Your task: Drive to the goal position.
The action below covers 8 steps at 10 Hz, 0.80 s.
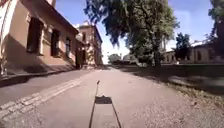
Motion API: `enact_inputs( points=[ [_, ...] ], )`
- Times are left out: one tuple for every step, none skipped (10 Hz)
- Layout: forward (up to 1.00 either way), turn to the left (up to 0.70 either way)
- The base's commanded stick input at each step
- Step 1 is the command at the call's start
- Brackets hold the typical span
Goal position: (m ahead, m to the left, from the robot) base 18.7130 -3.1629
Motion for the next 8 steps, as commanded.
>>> enact_inputs(
  points=[
    [0.70, -0.14],
    [0.70, -0.06],
    [0.70, 0.00],
    [0.70, 0.00],
    [0.70, 0.00],
    [0.70, 0.00],
    [0.70, 0.00],
    [0.70, 0.00]
  ],
)
